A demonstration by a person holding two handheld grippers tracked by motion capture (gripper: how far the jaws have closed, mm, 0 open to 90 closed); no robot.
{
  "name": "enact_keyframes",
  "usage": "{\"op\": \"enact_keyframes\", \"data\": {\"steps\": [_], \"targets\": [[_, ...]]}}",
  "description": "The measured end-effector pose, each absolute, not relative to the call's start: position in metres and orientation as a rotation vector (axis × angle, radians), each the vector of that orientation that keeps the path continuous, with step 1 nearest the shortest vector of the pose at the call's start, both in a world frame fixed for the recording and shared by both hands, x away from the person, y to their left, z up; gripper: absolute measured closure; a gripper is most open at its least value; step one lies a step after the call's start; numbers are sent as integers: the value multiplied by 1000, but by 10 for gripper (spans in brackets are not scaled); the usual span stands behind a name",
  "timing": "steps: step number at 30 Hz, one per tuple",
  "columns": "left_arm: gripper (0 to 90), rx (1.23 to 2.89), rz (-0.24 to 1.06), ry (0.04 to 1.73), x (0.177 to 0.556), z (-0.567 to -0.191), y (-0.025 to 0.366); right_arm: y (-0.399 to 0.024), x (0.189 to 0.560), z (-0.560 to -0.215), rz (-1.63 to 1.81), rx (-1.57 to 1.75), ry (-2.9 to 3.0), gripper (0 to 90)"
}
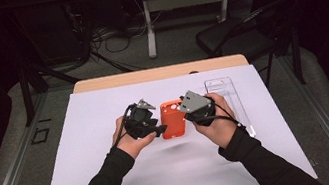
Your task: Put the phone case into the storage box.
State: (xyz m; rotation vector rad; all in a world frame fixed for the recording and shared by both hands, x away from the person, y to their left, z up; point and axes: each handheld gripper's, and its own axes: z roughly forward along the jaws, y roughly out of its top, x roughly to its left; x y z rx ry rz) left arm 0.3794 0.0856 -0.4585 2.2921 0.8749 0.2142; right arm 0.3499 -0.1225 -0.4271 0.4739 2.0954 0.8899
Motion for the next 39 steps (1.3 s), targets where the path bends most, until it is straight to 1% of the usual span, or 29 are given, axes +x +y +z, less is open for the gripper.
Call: {"op": "enact_keyframes", "data": {"steps": [6, 15, 20, 23, 26, 29, 33, 39], "targets": [[491, 2307, 284, 821, 377, -460, 88, -126, 351, -426, 875, 474, 2086, 815], [452, 2287, 321, 803, 375, -459, 94, -128, 351, -426, 871, 469, 2074, 815], [445, 2279, 307, 813, 375, -460, 100, -130, 352, -425, 863, 470, 2072, 815], [430, 2275, 324, 821, 374, -462, 102, -132, 352, -424, 857, 467, 2070, 815], [366, 2261, 293, 824, 375, -464, 105, -135, 353, -423, 853, 467, 2064, 815], [319, 2238, 298, 826, 374, -466, 109, -138, 354, -422, 849, 473, 2058, 815], [277, 2214, 290, 840, 374, -466, 114, -142, 355, -420, 848, 476, 2048, 815], [250, 2179, 301, 843, 373, -463, 120, -148, 357, -414, 831, 466, 2026, 815]]}}
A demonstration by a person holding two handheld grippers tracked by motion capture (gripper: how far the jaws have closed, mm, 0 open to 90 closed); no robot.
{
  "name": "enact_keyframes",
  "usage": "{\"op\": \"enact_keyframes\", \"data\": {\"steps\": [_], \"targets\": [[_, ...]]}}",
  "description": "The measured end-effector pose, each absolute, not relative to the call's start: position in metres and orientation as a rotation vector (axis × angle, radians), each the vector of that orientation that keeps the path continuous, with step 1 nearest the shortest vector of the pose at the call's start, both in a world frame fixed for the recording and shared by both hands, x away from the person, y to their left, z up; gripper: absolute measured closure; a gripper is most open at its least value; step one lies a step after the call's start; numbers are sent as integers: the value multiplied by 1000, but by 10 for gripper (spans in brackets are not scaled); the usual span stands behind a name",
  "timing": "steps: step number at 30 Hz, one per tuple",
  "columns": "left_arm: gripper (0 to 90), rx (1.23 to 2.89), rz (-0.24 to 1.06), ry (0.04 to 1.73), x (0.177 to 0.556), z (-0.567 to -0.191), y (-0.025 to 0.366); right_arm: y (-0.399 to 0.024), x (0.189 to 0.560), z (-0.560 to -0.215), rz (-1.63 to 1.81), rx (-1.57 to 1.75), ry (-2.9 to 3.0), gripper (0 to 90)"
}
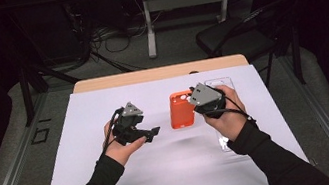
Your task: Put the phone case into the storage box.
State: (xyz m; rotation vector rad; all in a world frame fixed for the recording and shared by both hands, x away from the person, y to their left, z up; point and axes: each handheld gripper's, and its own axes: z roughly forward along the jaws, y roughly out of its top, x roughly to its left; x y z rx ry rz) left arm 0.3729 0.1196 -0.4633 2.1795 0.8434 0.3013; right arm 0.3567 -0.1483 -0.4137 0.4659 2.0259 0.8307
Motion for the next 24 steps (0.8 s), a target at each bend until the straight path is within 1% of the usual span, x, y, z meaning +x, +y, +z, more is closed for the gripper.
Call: {"op": "enact_keyframes", "data": {"steps": [4, 12, 17, 21, 24], "targets": [[248, 2168, 326, 861, 372, -465, 121, -152, 359, -409, 824, 458, 2012, 815], [247, 2154, 331, 876, 371, -467, 124, -160, 366, -401, 801, 448, 1990, 815], [247, 2105, 317, 882, 370, -465, 129, -165, 371, -396, 817, 450, 1974, 814], [248, 2101, 345, 887, 370, -466, 133, -168, 373, -391, 810, 446, 1965, 815], [248, 2079, 334, 899, 371, -467, 138, -169, 375, -388, 806, 440, 1955, 814]]}}
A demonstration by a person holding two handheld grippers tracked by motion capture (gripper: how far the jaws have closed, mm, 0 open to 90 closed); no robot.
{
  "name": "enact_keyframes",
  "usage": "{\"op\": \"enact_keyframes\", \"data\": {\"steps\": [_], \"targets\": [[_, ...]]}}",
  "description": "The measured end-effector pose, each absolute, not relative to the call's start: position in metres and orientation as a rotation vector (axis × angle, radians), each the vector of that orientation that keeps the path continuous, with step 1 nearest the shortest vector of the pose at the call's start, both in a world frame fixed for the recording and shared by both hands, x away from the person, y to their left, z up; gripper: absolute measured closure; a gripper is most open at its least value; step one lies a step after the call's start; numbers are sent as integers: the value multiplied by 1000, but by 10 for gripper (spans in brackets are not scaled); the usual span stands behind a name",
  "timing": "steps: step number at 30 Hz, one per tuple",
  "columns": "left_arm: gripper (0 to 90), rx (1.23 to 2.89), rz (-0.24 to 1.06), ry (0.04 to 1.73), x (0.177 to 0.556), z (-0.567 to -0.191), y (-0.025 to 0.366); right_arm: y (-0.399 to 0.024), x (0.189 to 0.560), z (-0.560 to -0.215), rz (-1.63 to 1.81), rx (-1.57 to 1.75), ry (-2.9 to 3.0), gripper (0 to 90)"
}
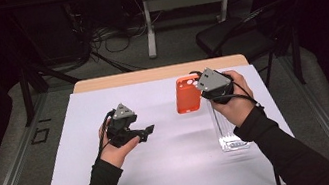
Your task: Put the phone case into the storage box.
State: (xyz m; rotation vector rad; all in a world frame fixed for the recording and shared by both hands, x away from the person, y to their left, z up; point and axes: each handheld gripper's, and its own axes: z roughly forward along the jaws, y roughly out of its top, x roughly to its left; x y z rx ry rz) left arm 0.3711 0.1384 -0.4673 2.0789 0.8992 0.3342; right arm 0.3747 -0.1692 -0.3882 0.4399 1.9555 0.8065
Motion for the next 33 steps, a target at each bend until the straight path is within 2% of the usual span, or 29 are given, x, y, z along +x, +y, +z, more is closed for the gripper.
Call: {"op": "enact_keyframes", "data": {"steps": [5, 7, 10, 18, 24, 33], "targets": [[226, 2044, 320, 925, 372, -467, 144, -173, 379, -384, 807, 442, 1939, 814], [180, 2044, 309, 924, 372, -468, 146, -175, 381, -383, 806, 443, 1936, 815], [159, 2037, 305, 926, 372, -468, 149, -178, 385, -382, 806, 454, 1932, 815], [145, 2013, 282, 957, 374, -472, 158, -191, 395, -378, 802, 470, 1903, 815], [53, 2008, 269, 953, 374, -472, 163, -202, 403, -376, 768, 475, 1891, 814], [49, 2019, 312, 960, 374, -472, 171, -219, 413, -375, 718, 480, 1872, 814]]}}
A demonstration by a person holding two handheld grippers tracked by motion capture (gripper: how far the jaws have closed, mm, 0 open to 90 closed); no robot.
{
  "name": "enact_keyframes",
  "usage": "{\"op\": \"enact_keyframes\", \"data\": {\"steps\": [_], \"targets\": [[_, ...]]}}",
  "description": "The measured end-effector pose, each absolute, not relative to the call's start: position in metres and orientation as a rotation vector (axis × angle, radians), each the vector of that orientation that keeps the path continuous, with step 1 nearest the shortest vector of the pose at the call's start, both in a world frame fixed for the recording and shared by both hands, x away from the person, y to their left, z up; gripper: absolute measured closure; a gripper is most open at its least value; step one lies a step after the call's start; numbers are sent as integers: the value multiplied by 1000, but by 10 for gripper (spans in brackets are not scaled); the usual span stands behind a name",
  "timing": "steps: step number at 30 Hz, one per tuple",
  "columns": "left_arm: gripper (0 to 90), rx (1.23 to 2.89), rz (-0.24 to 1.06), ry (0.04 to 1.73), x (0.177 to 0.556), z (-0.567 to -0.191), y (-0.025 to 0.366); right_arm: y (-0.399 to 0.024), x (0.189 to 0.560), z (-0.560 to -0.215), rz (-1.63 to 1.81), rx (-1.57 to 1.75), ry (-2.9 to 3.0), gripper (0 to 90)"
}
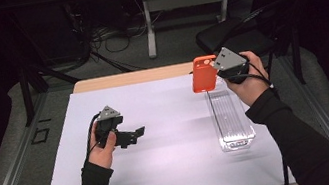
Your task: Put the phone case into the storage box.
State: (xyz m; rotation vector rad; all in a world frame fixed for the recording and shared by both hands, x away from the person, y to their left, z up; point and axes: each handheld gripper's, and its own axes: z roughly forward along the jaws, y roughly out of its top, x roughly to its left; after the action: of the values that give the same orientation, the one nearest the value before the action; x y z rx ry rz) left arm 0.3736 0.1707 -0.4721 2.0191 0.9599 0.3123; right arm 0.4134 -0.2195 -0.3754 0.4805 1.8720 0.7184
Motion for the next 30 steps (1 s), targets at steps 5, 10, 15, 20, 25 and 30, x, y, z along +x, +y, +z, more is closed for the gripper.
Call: {"op": "enact_keyframes", "data": {"steps": [5, 10, 15, 20, 25, 30], "targets": [[49, 2011, 322, 965, 373, -471, 175, -229, 418, -377, 689, 488, 1858, 814], [49, 2021, 331, 963, 374, -471, 175, -237, 422, -380, 664, 495, 1848, 814], [49, 2020, 330, 957, 373, -471, 176, -243, 426, -385, 641, 493, 1846, 814], [49, 2018, 330, 957, 374, -471, 177, -248, 430, -393, 620, 487, 1849, 814], [50, 2016, 338, 952, 374, -472, 177, -250, 433, -399, 603, 487, 1846, 814], [50, 2017, 337, 954, 374, -472, 177, -251, 436, -406, 590, 482, 1847, 814]]}}
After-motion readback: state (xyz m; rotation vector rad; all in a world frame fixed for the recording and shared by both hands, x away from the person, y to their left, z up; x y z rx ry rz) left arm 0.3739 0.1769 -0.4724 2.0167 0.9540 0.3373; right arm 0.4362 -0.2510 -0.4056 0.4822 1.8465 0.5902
